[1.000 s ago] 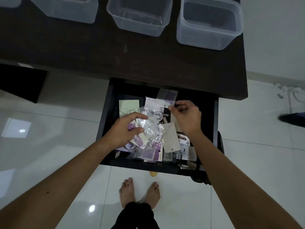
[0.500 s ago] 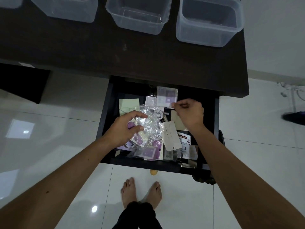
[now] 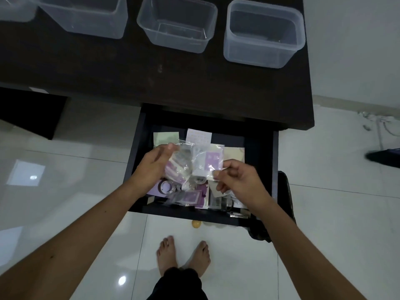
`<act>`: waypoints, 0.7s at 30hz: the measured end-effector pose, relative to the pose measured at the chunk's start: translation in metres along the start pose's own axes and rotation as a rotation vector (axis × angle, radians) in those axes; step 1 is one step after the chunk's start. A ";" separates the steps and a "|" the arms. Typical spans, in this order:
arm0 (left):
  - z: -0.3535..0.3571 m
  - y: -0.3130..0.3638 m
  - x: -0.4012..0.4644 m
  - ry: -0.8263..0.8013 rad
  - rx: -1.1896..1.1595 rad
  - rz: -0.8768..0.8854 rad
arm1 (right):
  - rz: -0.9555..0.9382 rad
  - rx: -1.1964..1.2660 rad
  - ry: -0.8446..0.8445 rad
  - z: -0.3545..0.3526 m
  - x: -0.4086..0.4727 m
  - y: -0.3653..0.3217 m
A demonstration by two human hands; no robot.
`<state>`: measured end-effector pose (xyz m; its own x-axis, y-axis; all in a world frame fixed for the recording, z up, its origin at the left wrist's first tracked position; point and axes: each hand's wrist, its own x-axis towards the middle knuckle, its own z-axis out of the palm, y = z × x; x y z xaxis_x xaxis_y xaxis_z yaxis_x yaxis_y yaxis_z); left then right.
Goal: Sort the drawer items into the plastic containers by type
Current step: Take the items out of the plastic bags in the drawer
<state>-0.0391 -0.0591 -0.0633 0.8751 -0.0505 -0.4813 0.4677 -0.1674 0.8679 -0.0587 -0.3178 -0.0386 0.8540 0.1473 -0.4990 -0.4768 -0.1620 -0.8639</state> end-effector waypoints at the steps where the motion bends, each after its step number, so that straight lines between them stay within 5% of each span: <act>1: 0.001 0.001 -0.001 -0.015 -0.051 -0.022 | 0.019 -0.004 -0.039 0.003 0.001 0.002; 7: 0.006 -0.008 0.002 -0.102 -0.109 0.023 | 0.106 -0.043 -0.190 0.012 0.009 0.000; 15: -0.008 -0.004 0.001 -0.053 0.062 0.084 | -0.060 -0.500 0.175 0.001 0.020 0.010; 21: -0.009 -0.011 0.005 -0.082 0.154 0.090 | -0.053 -0.755 0.042 -0.015 0.031 0.027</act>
<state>-0.0386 -0.0482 -0.0743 0.8966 -0.1514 -0.4162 0.3577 -0.3064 0.8821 -0.0416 -0.3319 -0.0763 0.8863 0.1383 -0.4420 -0.1758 -0.7824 -0.5974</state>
